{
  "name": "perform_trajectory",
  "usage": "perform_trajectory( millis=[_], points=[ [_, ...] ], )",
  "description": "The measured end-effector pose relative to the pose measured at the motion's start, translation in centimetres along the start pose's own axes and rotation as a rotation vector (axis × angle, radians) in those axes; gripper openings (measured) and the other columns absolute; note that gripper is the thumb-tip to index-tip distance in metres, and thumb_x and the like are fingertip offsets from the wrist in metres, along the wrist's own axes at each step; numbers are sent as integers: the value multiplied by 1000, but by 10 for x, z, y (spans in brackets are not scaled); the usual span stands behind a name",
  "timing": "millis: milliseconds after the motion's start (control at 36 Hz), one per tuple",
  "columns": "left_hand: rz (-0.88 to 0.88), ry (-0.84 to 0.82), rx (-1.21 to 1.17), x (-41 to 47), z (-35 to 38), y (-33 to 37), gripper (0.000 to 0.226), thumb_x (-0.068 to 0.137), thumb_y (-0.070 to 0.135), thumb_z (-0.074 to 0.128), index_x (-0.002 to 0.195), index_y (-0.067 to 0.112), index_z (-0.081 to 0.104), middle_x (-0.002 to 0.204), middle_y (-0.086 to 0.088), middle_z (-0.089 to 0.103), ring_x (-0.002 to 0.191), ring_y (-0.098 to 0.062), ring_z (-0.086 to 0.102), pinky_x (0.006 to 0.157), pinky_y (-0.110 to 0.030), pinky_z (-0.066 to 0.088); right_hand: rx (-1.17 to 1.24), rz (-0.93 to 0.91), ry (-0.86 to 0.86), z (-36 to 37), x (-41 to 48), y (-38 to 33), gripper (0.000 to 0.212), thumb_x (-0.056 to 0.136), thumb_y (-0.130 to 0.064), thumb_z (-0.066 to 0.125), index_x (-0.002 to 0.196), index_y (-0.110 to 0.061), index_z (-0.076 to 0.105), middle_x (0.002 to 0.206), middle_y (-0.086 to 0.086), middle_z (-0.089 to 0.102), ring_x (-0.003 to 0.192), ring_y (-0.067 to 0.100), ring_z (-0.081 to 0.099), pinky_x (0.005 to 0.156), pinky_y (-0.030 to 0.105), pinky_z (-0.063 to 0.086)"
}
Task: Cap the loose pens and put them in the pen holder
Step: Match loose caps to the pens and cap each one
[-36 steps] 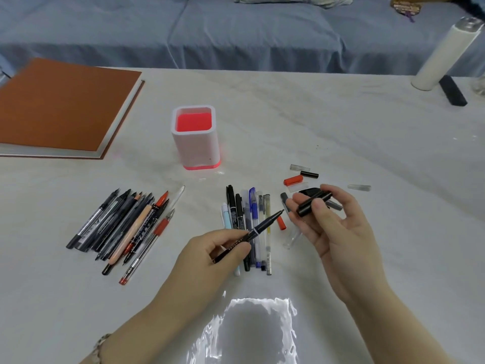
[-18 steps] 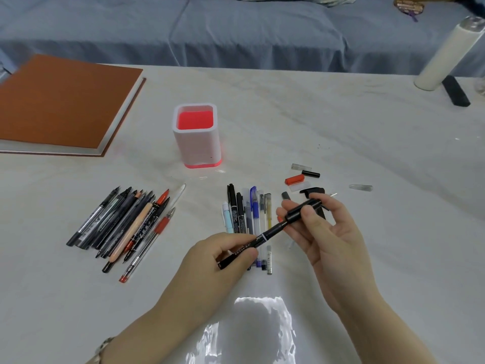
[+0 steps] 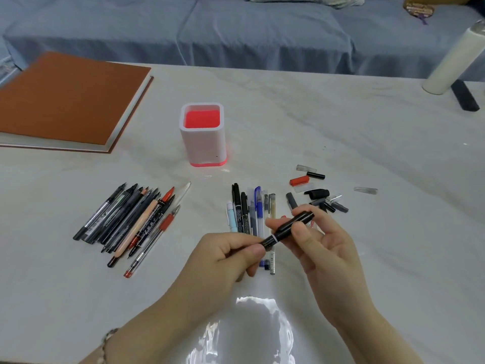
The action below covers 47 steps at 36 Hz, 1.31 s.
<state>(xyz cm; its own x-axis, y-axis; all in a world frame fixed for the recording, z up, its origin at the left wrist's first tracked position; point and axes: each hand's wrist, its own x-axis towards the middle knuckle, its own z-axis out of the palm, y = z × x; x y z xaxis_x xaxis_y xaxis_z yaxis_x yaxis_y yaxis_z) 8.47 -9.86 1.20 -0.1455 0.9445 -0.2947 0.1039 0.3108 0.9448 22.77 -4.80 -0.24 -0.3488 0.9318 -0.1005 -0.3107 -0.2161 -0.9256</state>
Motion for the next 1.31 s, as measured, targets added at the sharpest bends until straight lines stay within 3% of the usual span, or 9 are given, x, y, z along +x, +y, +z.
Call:
perform_trajectory(
  millis=[83, 194, 361, 500, 639, 722, 889, 1000, 1306],
  points=[
    [-178, -93, -215, 1, -1, 3, 27, 89, 5, 49, 72, 9, 70, 47, 4, 45, 34, -4, 25, 35, -11, 18, -46, -18, -32, 2, 0, -2, 28, 58, -49, 75, 78, -31, 66, 78, 5, 75, 86, 19, 70, 79, 21, 53],
    [-251, -134, -307, 3, 1, 3, 26, 91, 10, 47, 75, 8, 68, 46, 5, 45, 34, -3, 23, 34, -11, 17, -88, 28, 36, 8, 4, 3, 12, 76, -24, 65, 86, -27, 60, 76, 5, 74, 76, 17, 68, 79, 27, 53],
    [-56, 36, 1, 11, -11, -9, 20, 89, 18, 53, 78, 10, 67, 59, -1, 62, 52, -10, 53, 53, -23, 46, -173, 65, 62, 17, 15, 11, 41, 84, -2, 56, 110, -33, 50, 76, 9, 72, 74, 16, 70, 74, 22, 56],
    [89, 363, 689, 18, -57, -39, 22, 90, 23, 51, 107, 17, 63, 103, 4, 62, 95, -13, 58, 86, -30, 47, -568, 14, 146, 0, 34, 20, 50, 88, -10, 55, 129, -34, 38, 72, 10, 68, 66, 16, 65, 60, 25, 53],
    [69, 524, 887, 13, -81, -61, 19, 88, 15, 53, 103, 13, 64, 97, -2, 59, 92, -24, 56, 70, -31, 42, -905, -6, 144, -8, 55, 25, 8, 87, -18, 57, 92, -23, 56, 73, -1, 62, 59, 8, 53, 52, 4, 38],
    [24, 514, 979, 13, -83, -71, 14, 86, 12, 53, 94, 9, 64, 90, -4, 59, 85, -27, 55, 65, -33, 44, -1102, -51, 62, -2, 62, 34, 7, 85, -18, 59, 91, -23, 60, 77, -3, 59, 67, 11, 53, 66, 15, 43],
    [41, 466, 1018, 20, -84, -82, 11, 79, 1, 59, 88, 3, 65, 80, -10, 60, 78, -31, 54, 61, -34, 45, -1280, -64, -74, -5, 59, 53, 22, 87, -19, 57, 108, -18, 62, 109, -5, 46, 70, 3, 45, 78, 13, 33],
    [39, 426, 1009, 24, -78, -80, 10, 81, 3, 56, 88, 4, 63, 79, -11, 60, 77, -30, 54, 60, -34, 43, -1258, -83, -77, -17, 53, 51, 15, 85, -14, 58, 97, -17, 66, 99, -7, 49, 67, -3, 45, 75, 16, 36],
    [119, 412, 672, 22, -47, -51, 22, 87, 19, 51, 106, 19, 62, 93, 5, 54, 77, -9, 52, 69, -24, 39, -1548, 102, 147, -70, 65, 27, 18, 88, -15, 46, 89, -17, 65, 99, 8, 57, 82, 25, 49, 66, 28, 33]
  ],
)
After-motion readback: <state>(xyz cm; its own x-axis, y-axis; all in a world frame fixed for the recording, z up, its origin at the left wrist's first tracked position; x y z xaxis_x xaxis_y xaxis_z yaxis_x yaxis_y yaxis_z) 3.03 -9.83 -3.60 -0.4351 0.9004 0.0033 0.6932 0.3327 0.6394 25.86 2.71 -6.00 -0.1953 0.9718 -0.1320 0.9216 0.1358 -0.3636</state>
